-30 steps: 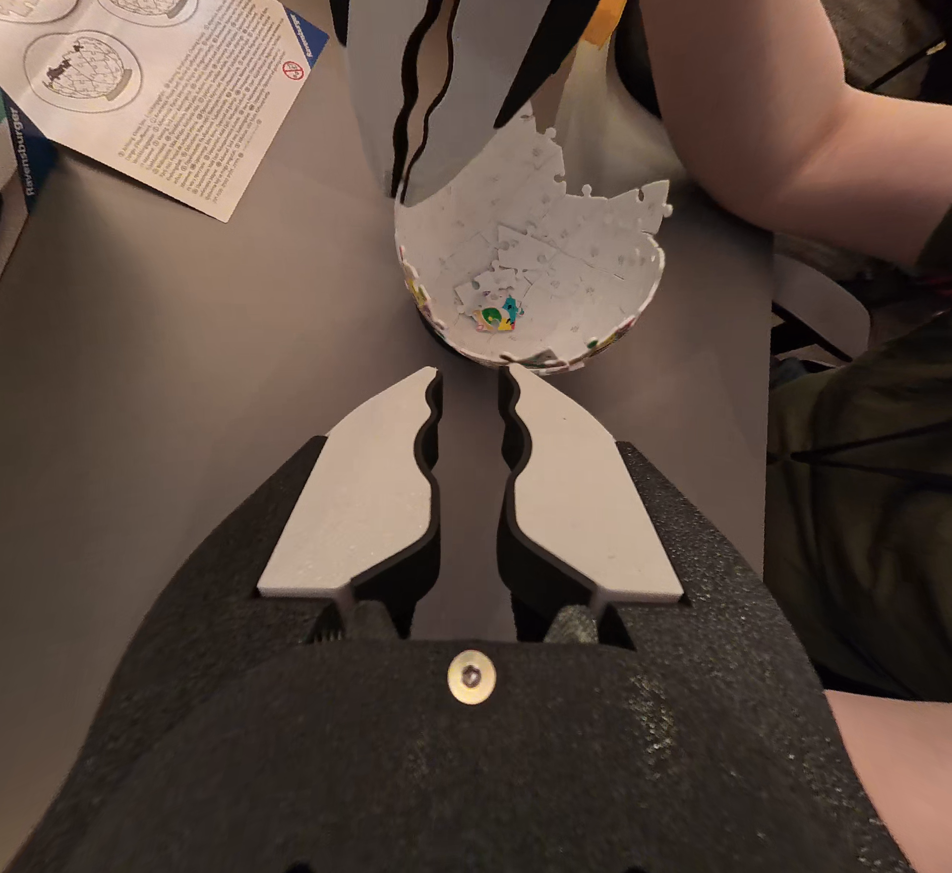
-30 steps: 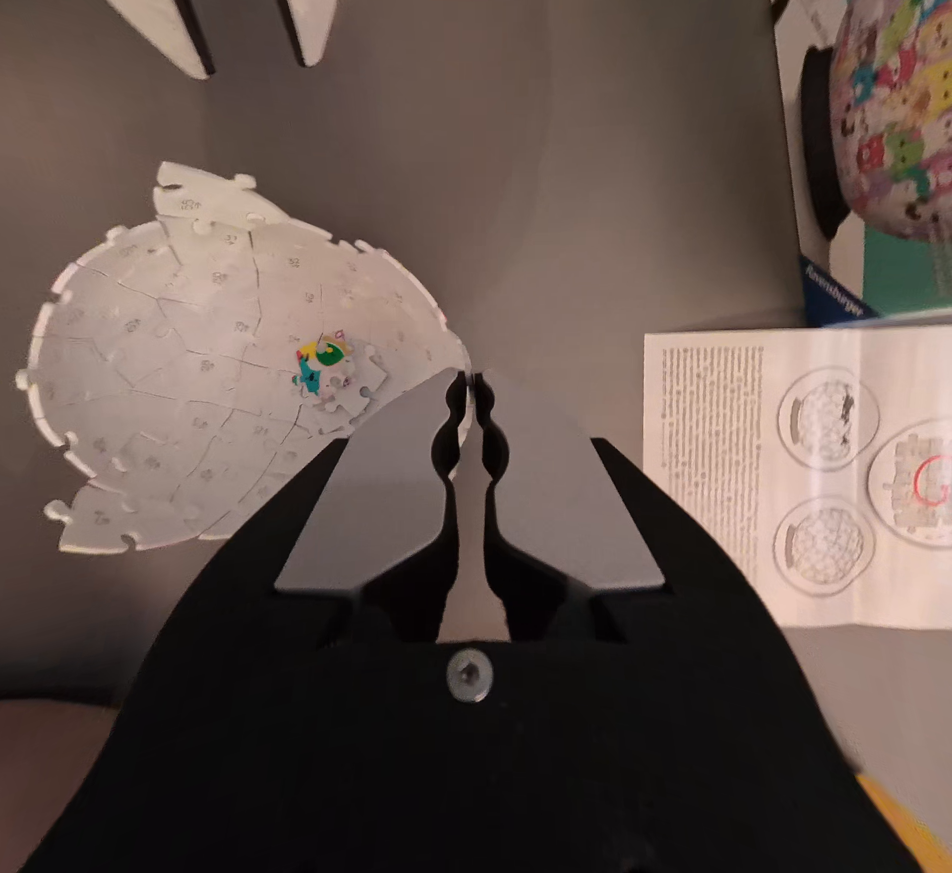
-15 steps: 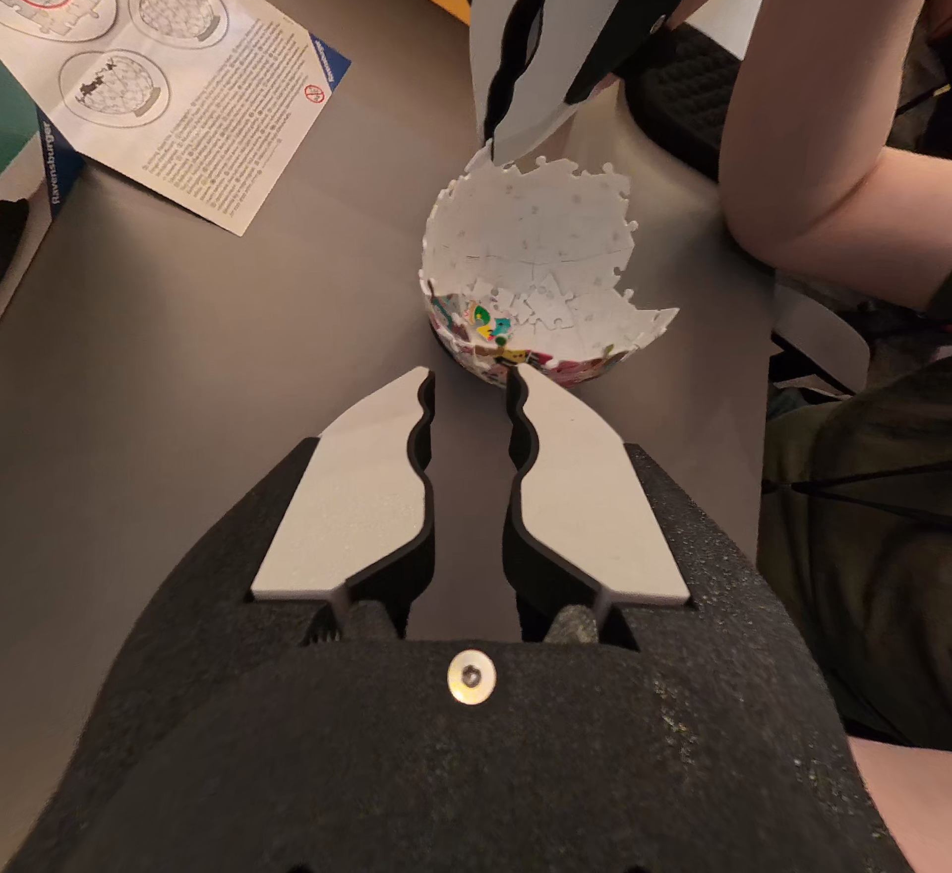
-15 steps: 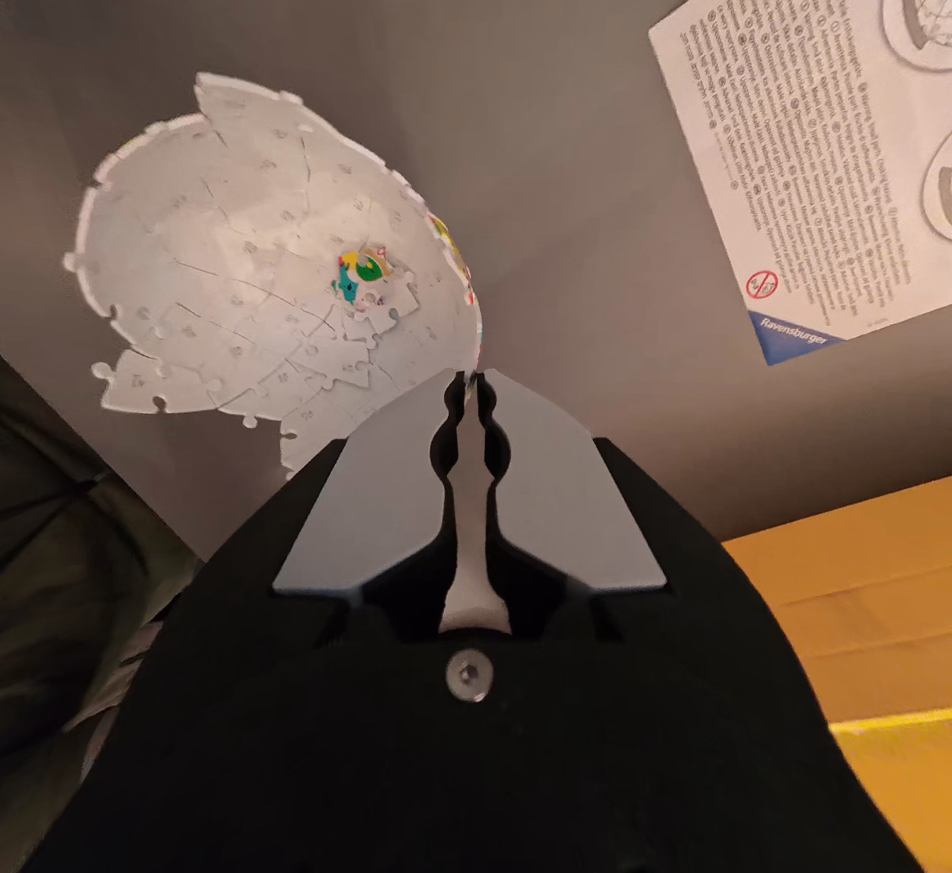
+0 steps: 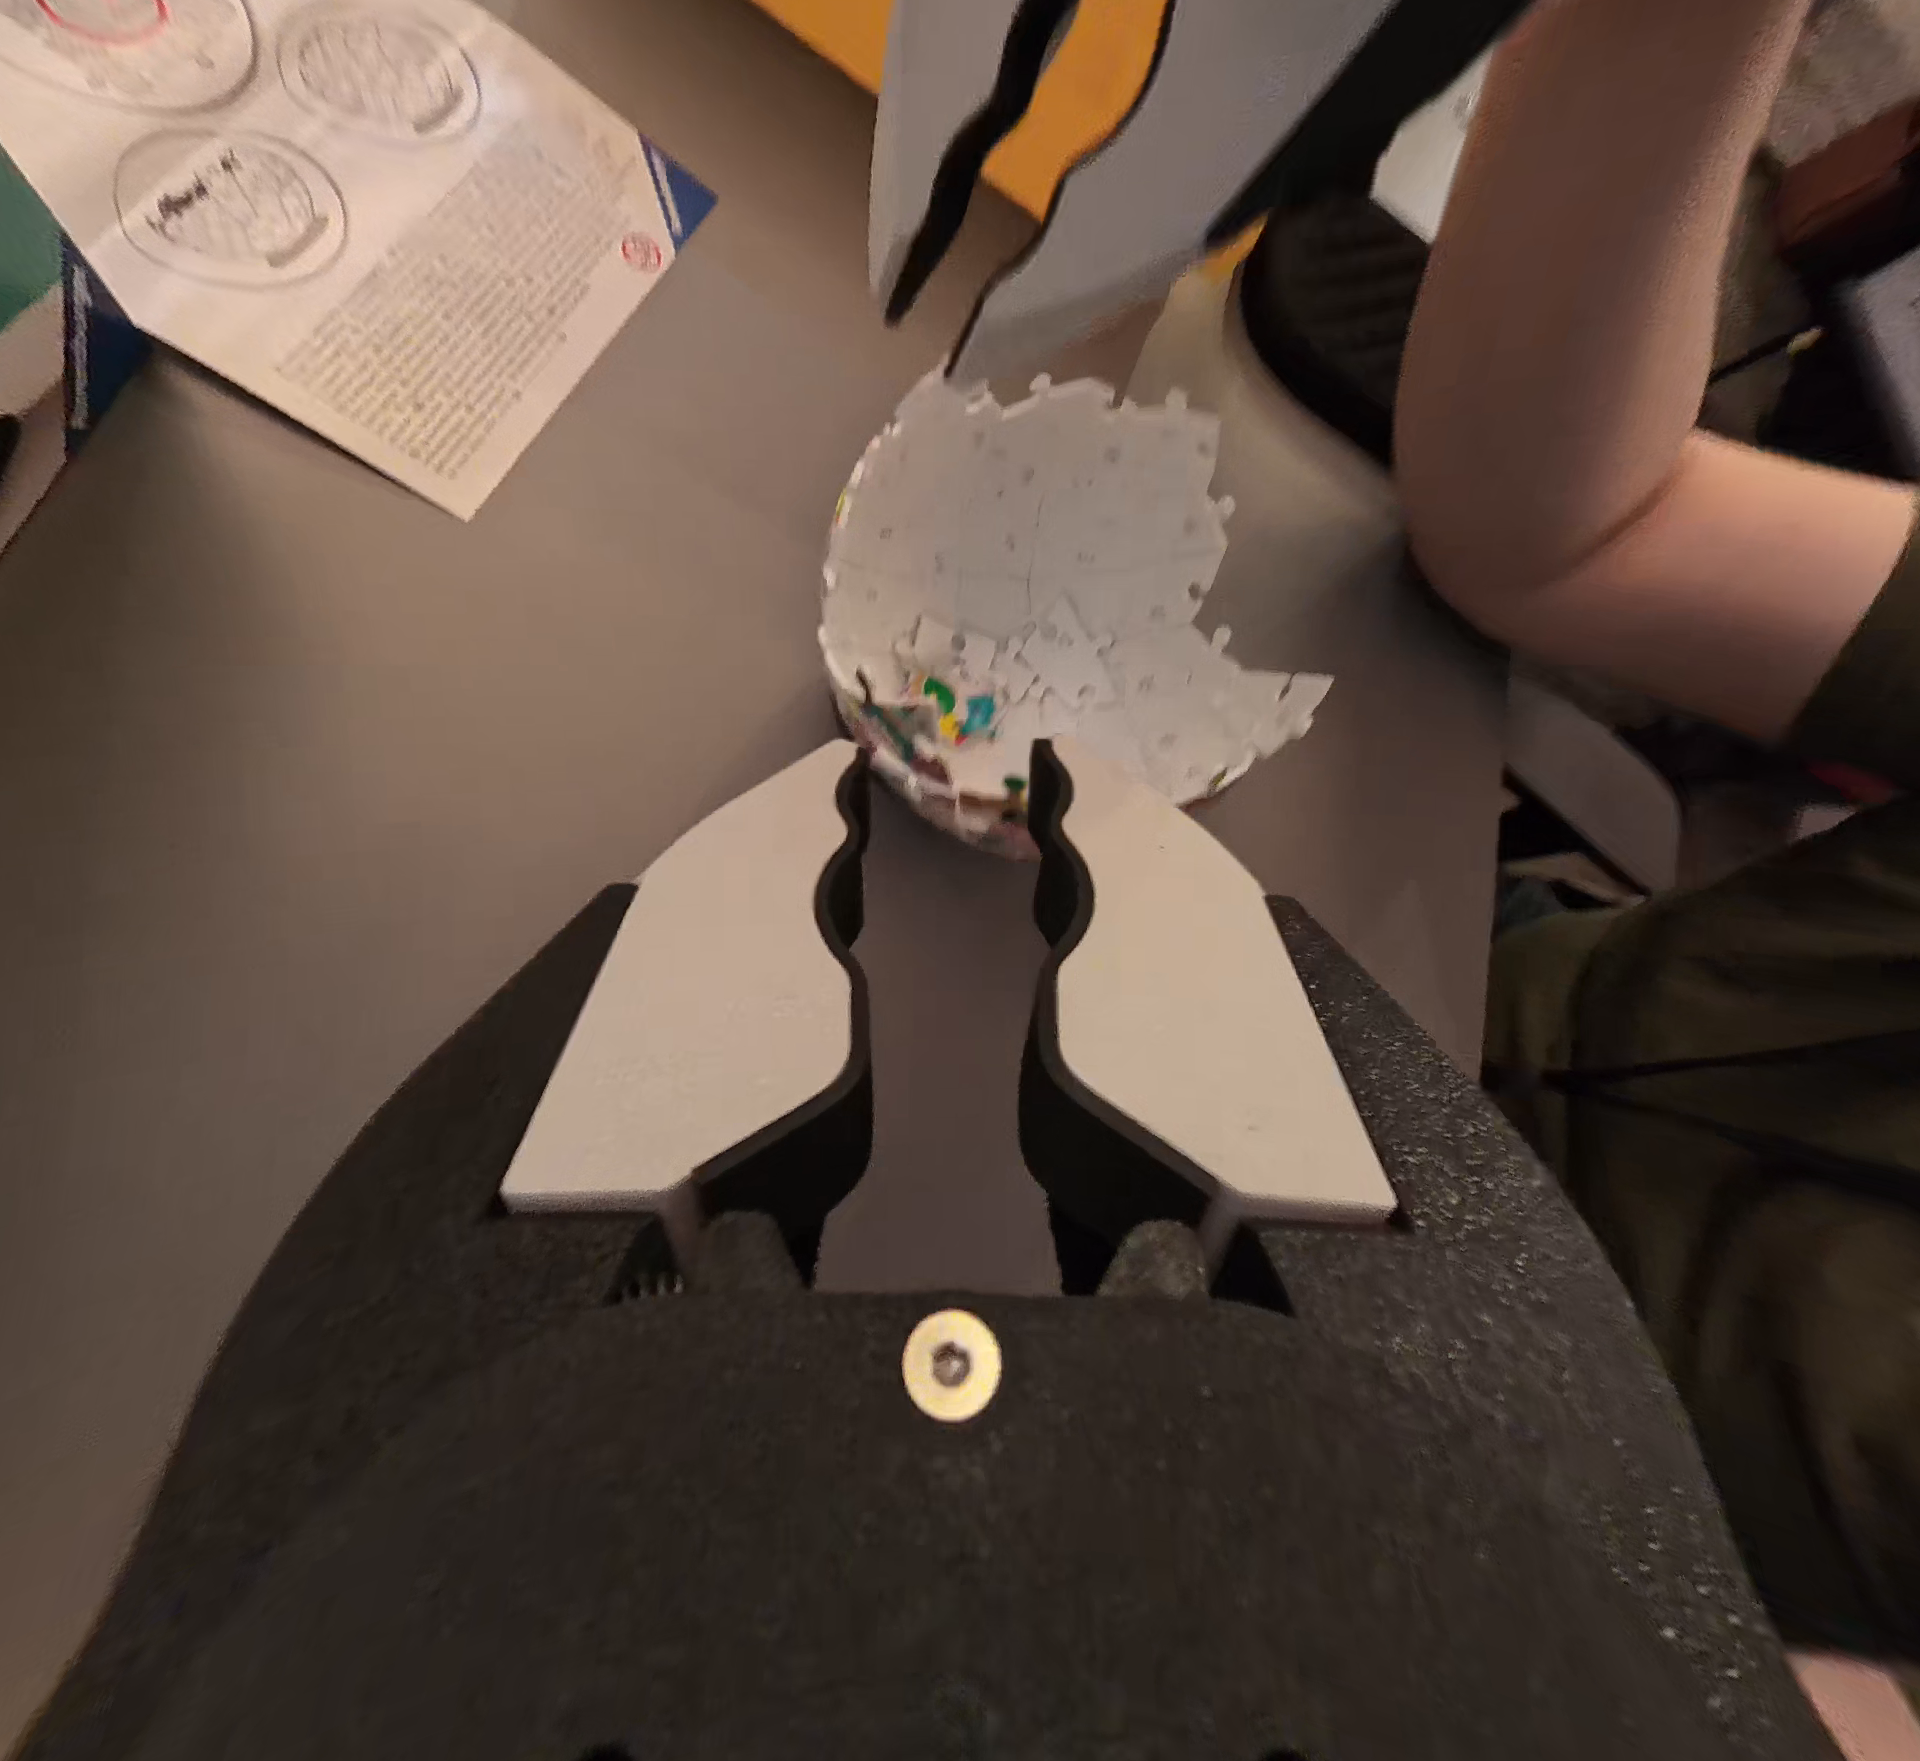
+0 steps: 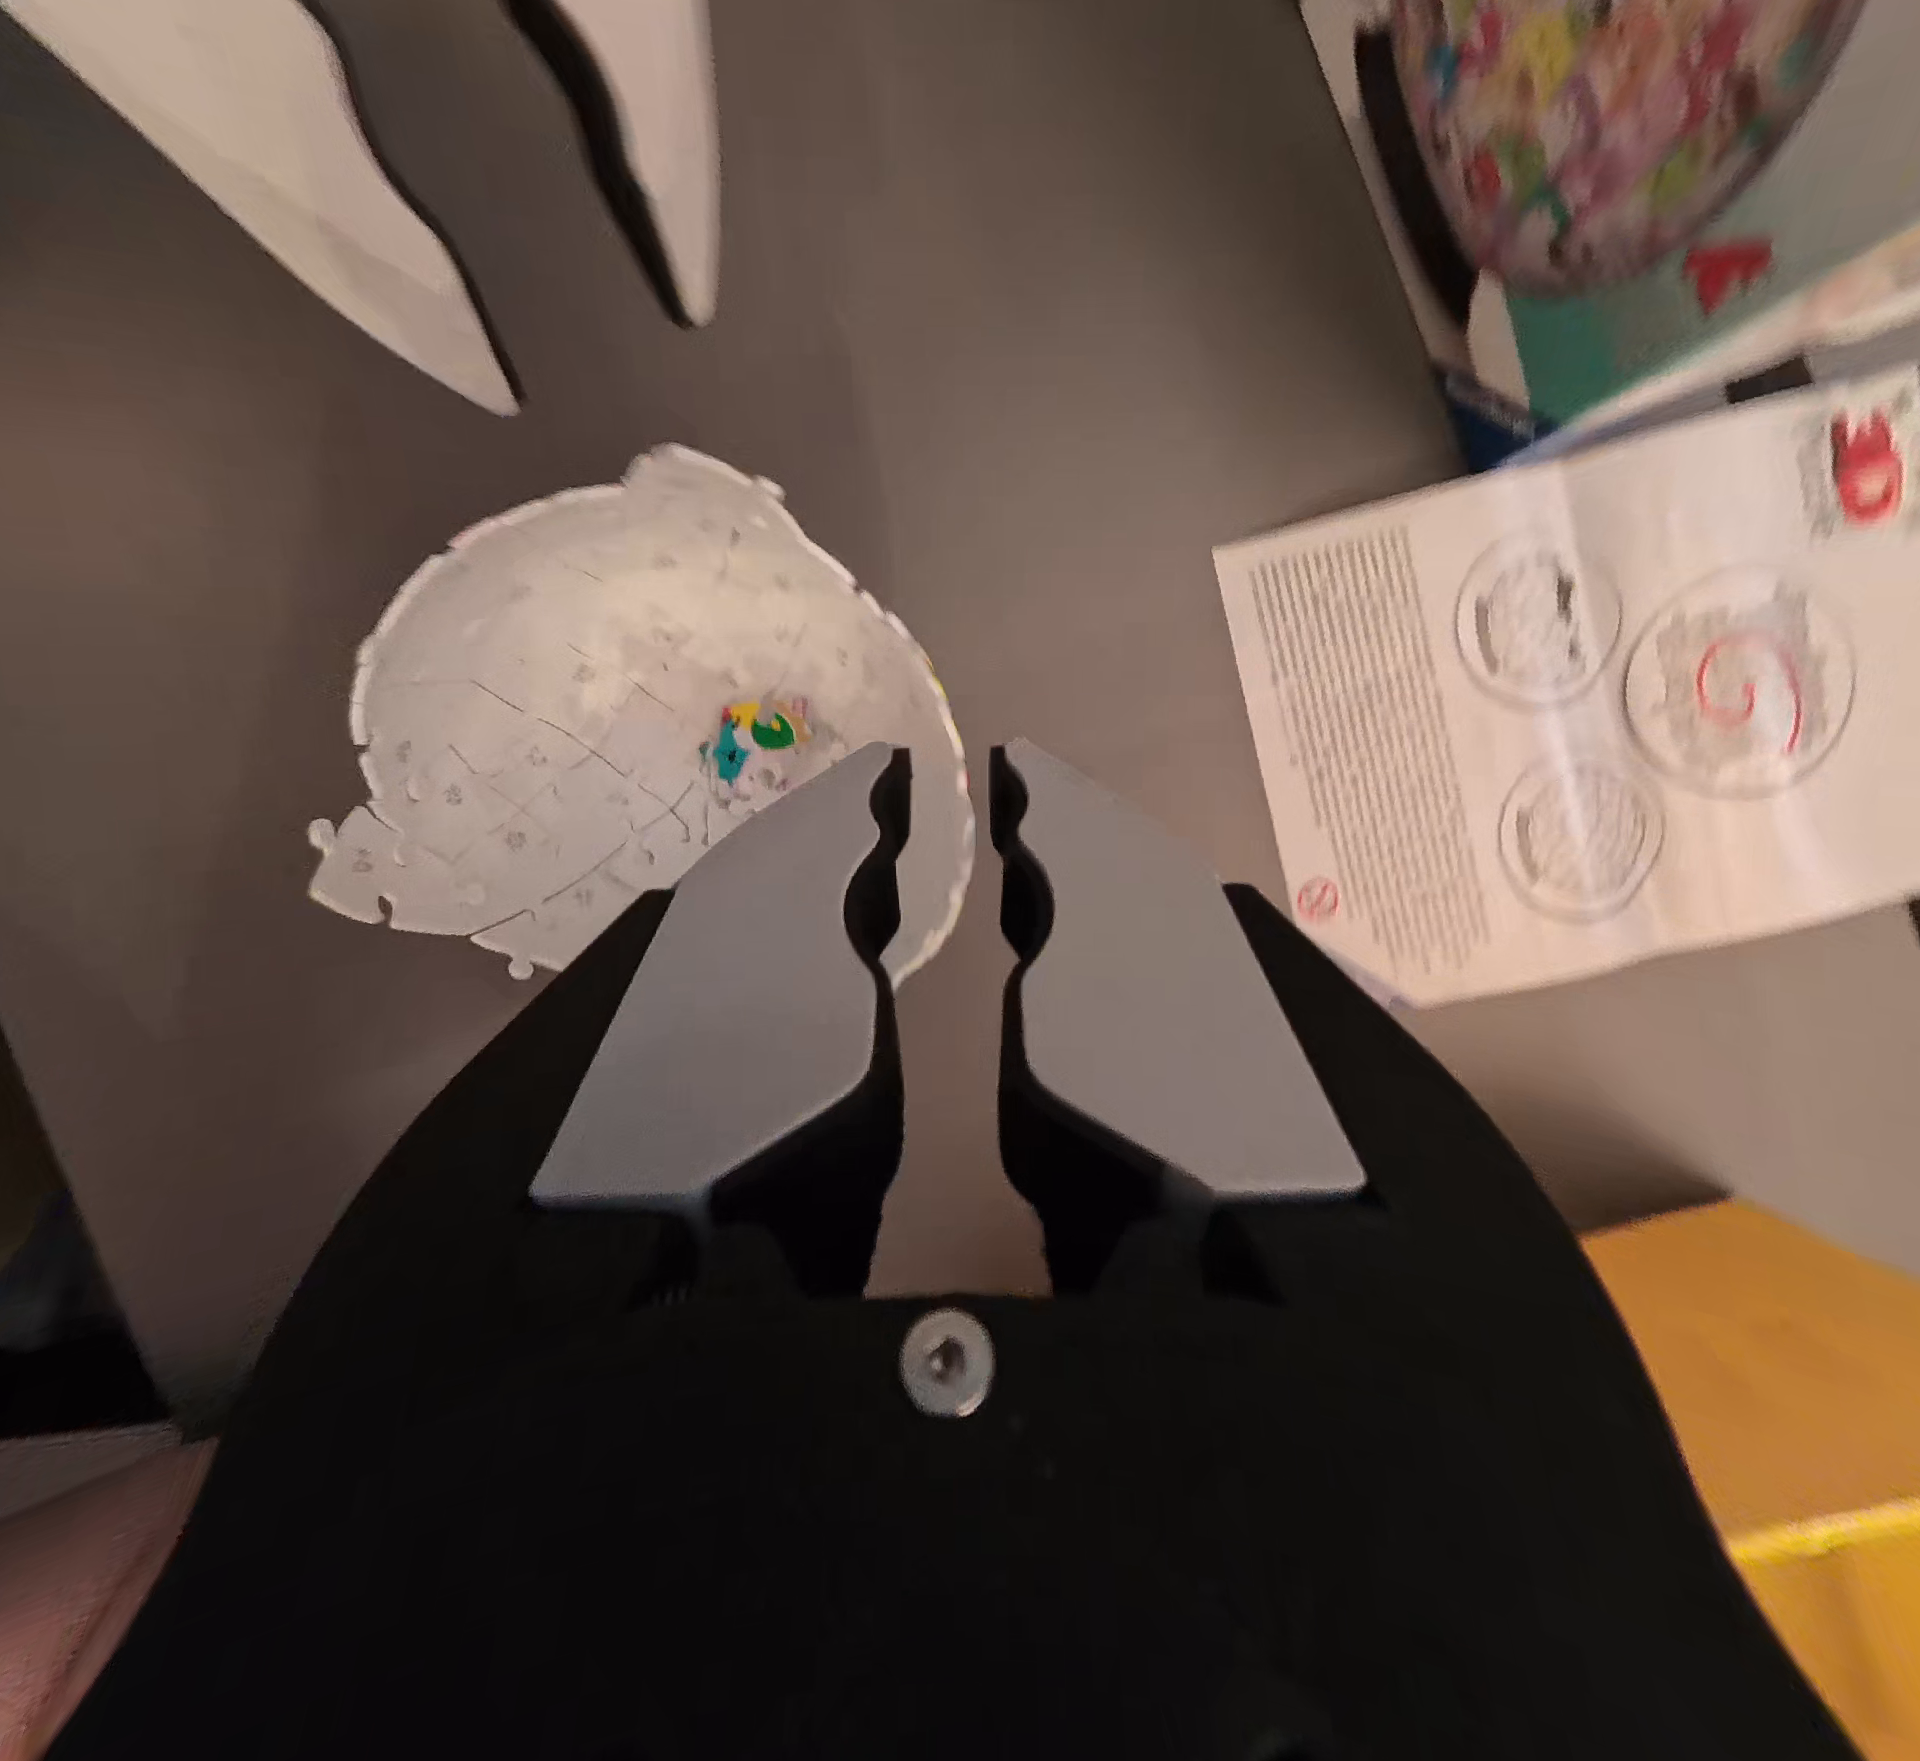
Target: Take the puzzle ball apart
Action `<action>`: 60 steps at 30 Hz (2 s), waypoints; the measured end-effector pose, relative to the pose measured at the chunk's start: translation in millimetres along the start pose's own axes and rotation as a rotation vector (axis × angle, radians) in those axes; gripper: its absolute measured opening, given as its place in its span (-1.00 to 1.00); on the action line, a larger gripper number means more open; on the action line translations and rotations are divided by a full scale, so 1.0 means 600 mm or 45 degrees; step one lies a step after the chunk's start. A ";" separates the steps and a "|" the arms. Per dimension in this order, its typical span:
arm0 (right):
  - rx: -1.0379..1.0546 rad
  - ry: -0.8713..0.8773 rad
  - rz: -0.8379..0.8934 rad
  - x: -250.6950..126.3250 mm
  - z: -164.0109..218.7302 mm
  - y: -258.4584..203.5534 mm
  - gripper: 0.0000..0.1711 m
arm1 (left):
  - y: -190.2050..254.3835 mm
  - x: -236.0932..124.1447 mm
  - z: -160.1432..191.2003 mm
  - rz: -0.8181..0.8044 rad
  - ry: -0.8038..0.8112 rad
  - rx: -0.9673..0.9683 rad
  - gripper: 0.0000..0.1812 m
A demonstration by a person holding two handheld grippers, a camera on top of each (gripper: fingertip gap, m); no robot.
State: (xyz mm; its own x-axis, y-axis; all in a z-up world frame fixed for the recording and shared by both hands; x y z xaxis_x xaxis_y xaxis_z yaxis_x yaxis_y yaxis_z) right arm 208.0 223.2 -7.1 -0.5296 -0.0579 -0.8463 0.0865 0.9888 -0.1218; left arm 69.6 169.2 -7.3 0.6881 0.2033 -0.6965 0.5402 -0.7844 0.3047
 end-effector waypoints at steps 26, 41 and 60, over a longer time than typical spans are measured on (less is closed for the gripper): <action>-0.174 0.161 -0.125 0.028 0.011 0.024 -0.82 | 0.001 0.065 0.005 -0.294 -0.302 -0.072 -0.91; -0.384 0.149 -0.328 0.090 0.003 -0.005 -0.81 | -0.034 0.066 0.023 0.203 -0.199 -0.339 -0.92; -0.422 0.227 -0.491 0.111 0.000 -0.017 -0.89 | -0.027 0.054 0.026 0.304 -0.163 -0.198 -0.92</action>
State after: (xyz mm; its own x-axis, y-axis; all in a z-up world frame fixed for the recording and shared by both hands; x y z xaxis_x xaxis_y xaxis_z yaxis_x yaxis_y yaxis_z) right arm 172.0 209.3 -62.4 -0.6075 -0.4297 -0.6680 -0.3984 0.8924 -0.2117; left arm 75.5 179.1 -45.2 0.7432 -0.0590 -0.6664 0.4452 -0.6999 0.5585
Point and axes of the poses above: each gripper's, where its closed fingertips meet, x out along the fingers, z out of its underside, y = z × x across the jaws, the point moved 6 cm from there along -x, back along the fingers, and after that the axes turned 6 degrees about -z, right-handed, at the moved point
